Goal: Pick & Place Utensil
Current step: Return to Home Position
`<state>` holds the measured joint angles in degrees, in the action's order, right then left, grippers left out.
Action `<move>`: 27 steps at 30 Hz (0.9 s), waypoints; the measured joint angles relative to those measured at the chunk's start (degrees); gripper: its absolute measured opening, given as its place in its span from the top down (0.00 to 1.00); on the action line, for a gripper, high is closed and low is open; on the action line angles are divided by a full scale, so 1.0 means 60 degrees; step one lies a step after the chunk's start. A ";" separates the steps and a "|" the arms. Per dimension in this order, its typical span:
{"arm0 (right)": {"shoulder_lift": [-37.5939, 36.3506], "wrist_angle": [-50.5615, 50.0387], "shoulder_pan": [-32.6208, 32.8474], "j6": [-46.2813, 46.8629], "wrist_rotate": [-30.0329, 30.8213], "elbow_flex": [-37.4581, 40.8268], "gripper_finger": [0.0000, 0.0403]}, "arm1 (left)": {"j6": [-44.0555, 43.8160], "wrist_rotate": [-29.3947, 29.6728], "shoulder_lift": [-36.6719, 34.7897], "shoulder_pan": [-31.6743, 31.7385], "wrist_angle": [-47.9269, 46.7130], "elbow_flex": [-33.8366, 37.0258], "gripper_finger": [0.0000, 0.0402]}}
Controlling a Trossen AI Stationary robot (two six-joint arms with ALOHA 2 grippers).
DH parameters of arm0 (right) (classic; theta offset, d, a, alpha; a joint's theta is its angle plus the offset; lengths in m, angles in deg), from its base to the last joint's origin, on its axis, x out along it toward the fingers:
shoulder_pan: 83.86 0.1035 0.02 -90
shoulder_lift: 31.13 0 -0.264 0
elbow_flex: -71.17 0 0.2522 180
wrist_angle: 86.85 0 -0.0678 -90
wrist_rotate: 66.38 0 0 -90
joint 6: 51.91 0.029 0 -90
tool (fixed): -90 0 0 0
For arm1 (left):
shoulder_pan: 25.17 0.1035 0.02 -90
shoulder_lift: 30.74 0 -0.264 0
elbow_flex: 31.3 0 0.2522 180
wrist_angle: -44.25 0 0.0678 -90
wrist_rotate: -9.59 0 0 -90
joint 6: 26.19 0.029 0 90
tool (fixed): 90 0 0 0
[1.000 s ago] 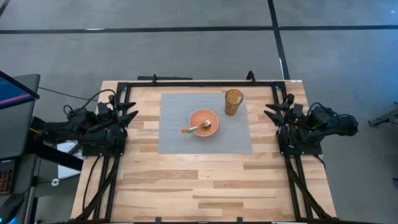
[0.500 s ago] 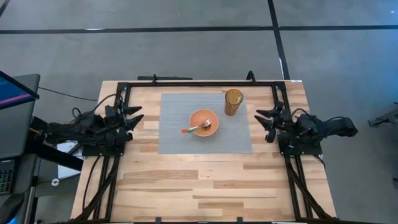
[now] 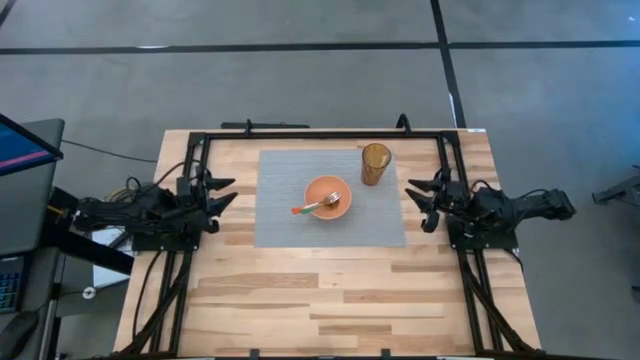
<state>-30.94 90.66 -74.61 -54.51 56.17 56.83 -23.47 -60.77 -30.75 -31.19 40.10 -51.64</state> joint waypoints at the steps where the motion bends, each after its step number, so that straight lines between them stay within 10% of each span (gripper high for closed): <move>1: 0.0001 -0.0011 0.0000 0.0013 0.0010 0.0000 0.68 | 0.0000 0.0000 0.0000 0.0000 -0.0007 0.0056 0.52; 27: -0.0006 -0.1206 -0.0007 0.0374 0.0052 0.0000 0.68 | 0.0251 -0.0374 0.0000 0.0000 -0.0313 0.1051 0.52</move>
<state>-30.97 83.42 -74.65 -52.26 56.48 56.83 -21.96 -63.02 -30.75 -31.19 38.22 -45.33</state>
